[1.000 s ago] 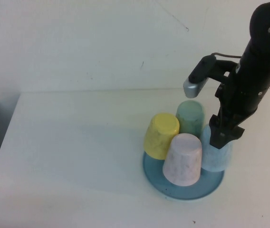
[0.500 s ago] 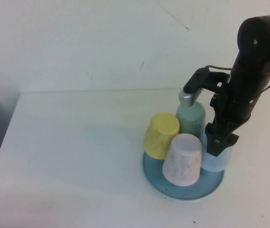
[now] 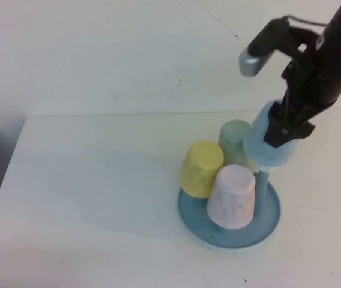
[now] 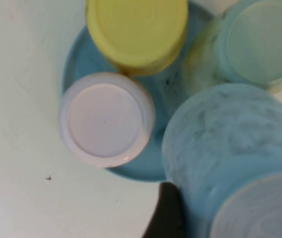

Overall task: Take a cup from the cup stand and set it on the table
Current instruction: Hand over the cup

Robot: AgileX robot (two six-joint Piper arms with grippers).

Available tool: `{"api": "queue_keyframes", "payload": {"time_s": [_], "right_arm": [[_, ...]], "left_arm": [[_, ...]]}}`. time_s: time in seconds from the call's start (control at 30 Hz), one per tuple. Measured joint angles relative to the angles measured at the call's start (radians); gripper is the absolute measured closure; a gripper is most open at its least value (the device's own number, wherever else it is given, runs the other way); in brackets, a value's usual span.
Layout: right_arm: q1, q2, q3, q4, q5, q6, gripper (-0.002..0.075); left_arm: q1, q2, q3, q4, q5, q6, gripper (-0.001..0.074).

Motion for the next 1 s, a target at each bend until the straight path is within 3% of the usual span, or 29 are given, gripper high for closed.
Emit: {"api": "queue_keyframes", "payload": {"time_s": [0.23,0.4,0.57,0.77,1.0], "right_arm": [[0.000,-0.212,0.029,0.007,0.005,0.075,0.0151],[-0.026,-0.417,0.235,0.176,0.005,0.082,0.0151],[-0.153,-0.643,0.605,0.459,-0.122,0.062,0.0151],[-0.324,-0.806,1.039,0.861,-0.338,-0.090,0.0151],[-0.462,-0.756,1.177,1.063,-0.332,-0.226,0.0151]], "left_arm": [[0.000,0.000,0.000,0.000,0.000,0.000,0.0738],[0.000,0.000,0.000,0.000,0.000,0.000,0.0738],[0.000,0.000,0.000,0.000,0.000,0.000,0.0738],[0.000,0.000,0.000,0.000,0.000,0.000,0.0738],[0.000,0.000,0.000,0.000,0.000,0.002,0.0738]]}}
